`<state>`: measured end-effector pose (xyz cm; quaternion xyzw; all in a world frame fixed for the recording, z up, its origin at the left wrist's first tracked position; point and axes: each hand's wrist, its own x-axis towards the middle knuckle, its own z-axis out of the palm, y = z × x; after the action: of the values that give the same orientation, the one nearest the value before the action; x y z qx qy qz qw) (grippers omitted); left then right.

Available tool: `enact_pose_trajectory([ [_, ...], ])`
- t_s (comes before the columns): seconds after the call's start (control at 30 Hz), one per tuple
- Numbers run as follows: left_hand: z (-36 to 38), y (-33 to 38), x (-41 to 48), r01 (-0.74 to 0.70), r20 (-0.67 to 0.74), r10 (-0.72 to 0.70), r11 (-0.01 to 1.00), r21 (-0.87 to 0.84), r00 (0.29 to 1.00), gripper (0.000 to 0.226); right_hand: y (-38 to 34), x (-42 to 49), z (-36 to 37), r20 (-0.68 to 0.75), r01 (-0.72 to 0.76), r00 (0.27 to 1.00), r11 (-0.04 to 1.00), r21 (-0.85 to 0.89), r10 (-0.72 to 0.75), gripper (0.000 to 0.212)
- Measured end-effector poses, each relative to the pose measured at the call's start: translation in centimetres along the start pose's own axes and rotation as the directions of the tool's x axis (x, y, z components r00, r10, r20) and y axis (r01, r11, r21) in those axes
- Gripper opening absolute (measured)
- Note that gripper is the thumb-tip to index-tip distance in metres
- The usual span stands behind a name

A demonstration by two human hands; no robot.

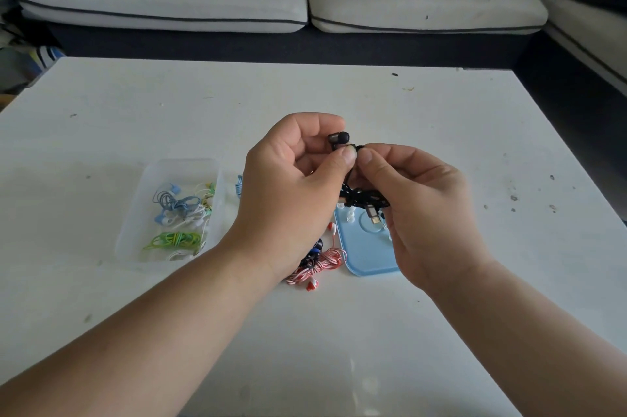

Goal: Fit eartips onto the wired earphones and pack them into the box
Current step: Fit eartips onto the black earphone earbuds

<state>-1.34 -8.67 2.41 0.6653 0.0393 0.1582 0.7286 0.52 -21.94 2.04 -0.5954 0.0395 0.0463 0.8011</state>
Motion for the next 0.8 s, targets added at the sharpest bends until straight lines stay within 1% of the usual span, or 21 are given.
enact_pose_trajectory([
  [0.13, -0.1, -0.1, 0.0, -0.018, -0.007, 0.018, 0.999, 0.041, 1.000, 0.024, 0.1, -0.3, 0.3, -0.002, -0.070, 0.998, 0.993, 0.093, 0.071, 0.008],
  [0.27, -0.3, -0.1, 0.1, -0.033, 0.013, 0.032, 0.995, 0.089, 0.999, 0.025, 0.1, -0.2, 0.3, 0.087, -0.168, 0.984, 0.966, 0.195, 0.153, 0.011],
  [0.37, -0.3, -0.1, 0.3, -0.056, 0.045, 0.051, 0.991, 0.118, 0.998, 0.024, 0.0, -0.1, 0.1, 0.109, -0.189, 0.979, 0.961, 0.202, 0.170, 0.011],
  [0.43, -0.3, 0.0, 0.4, -0.054, 0.051, 0.049, 0.992, 0.116, 0.998, 0.024, -0.1, 0.1, -0.1, 0.082, -0.126, 0.990, 0.981, 0.151, 0.114, 0.010],
  [0.53, -0.3, 0.1, 0.5, -0.004, 0.046, 0.001, 0.998, 0.065, 0.999, 0.025, -0.2, 0.3, -0.5, 0.045, 0.021, 0.999, 0.999, -0.034, -0.019, 0.006],
  [0.6, -0.4, 0.0, 0.5, 0.048, 0.042, -0.049, 0.999, 0.015, 0.998, 0.025, -0.2, 0.5, -0.6, 0.053, 0.100, 0.994, 0.987, -0.128, -0.094, 0.007],
  [0.7, -0.6, 0.1, 0.7, 0.108, 0.053, -0.106, 0.993, -0.041, 0.993, 0.024, -0.2, 0.4, -0.7, 0.092, 0.190, 0.980, 0.962, -0.194, -0.175, 0.010],
  [0.77, -0.9, 0.2, 0.8, 0.132, 0.053, -0.129, 0.990, -0.055, 0.990, 0.024, -0.3, 0.3, -0.7, 0.114, 0.199, 0.977, 0.957, -0.210, -0.178, 0.011],
  [0.8, -1.1, 0.2, 0.9, 0.143, 0.055, -0.139, 0.988, -0.064, 0.989, 0.024, -0.4, 0.3, -0.8, 0.125, 0.172, 0.981, 0.967, -0.189, -0.150, 0.011],
])
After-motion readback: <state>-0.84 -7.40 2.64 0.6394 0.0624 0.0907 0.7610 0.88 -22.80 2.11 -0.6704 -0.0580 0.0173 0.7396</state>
